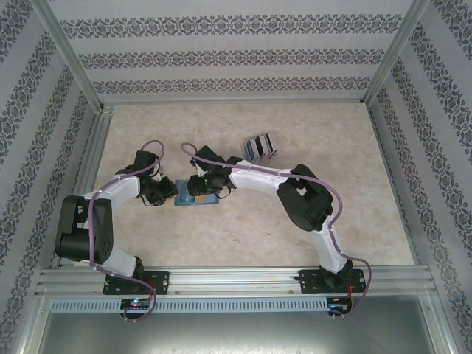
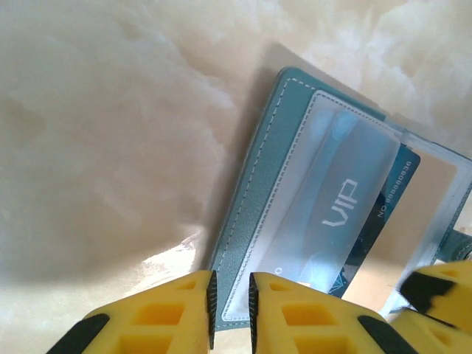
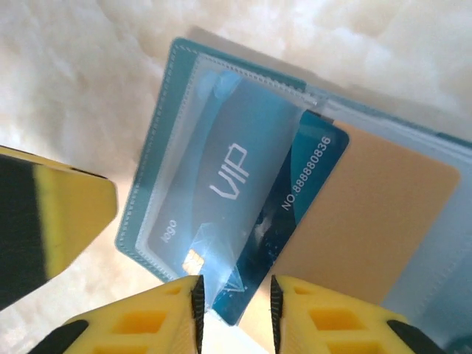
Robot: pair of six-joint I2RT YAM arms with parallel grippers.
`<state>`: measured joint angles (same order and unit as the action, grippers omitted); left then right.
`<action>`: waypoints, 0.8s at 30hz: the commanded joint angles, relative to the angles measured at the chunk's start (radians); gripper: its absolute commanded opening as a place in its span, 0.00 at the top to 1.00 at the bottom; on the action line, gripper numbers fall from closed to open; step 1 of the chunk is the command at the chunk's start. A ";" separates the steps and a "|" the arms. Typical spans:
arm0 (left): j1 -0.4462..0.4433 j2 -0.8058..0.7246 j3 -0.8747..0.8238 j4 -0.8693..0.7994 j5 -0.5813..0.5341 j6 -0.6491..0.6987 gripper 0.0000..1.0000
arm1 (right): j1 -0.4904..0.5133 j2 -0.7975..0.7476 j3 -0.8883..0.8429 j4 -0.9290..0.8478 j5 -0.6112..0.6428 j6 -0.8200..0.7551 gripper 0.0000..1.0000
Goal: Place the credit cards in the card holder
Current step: Insert the credit card into the card slot.
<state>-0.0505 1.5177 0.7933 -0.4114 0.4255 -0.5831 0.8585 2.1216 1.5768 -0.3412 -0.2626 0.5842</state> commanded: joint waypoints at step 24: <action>0.014 0.229 0.080 0.099 0.030 0.022 1.00 | -0.024 0.184 0.177 -0.094 -0.028 -0.047 0.90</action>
<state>-0.0391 1.7077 0.9043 -0.3618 0.4530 -0.5610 0.8310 2.2681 1.7123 -0.4030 -0.2962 0.5564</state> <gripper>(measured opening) 0.059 0.104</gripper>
